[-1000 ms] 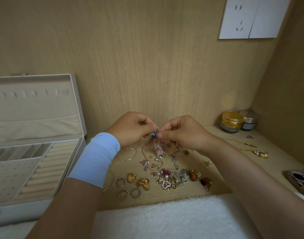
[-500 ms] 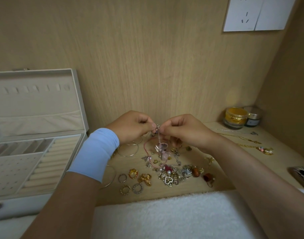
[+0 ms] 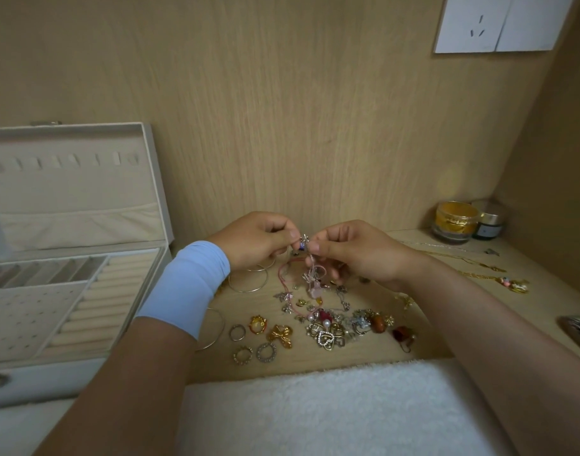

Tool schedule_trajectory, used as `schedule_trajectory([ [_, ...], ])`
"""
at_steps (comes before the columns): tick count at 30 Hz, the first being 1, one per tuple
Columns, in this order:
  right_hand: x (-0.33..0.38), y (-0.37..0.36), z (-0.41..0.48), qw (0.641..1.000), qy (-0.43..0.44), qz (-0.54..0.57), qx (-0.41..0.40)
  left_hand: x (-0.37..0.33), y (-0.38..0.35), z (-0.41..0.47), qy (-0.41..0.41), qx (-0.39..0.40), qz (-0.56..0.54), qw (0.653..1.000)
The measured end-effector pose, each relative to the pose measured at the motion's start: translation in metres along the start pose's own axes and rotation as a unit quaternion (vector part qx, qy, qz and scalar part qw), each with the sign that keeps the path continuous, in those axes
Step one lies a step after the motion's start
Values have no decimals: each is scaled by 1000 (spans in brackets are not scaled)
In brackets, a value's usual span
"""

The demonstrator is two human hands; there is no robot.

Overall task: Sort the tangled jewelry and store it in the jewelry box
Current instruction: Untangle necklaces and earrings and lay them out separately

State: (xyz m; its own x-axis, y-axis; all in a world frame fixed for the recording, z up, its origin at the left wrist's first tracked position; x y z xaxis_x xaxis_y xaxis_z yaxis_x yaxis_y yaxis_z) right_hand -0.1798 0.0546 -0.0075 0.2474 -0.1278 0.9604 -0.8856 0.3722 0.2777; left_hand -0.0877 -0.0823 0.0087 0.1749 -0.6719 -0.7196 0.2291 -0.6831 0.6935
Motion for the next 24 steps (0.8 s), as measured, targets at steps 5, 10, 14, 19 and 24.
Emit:
schedule_trajectory([
  [5, -4, 4, 3, 999, -5, 14, -43, 2, 3, -2, -14, 25, 62, 998],
  [10, -2, 6, 3, 998, 7, -7, -58, 3, 4, -4, 1, 42, 64, 997],
  [14, 1, 3, 4, 998, 8, 20, -60, 0, 6, -4, 22, 18, 80, 996],
  [19, 3, -1, 4, 998, 15, 55, -36, -6, 2, -1, 22, -10, 95, 995],
  [24, 7, 2, -4, 998, -40, -41, 17, -6, 8, -1, 16, -44, 68, 997],
])
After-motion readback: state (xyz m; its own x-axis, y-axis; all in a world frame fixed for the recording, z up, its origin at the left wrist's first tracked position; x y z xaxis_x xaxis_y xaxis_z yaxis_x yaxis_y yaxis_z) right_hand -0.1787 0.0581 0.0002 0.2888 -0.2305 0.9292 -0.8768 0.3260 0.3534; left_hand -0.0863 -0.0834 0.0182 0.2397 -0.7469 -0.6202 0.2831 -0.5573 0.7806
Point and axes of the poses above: each hand's wrist, its own z-axis towards the middle knuckle, its own y-axis out of the back of the hand, x = y × z, the point moved 5 cm from there along z, towards the middle knuckle, and after that the axes turned 4 degrees about z, right-handed, at the moved point
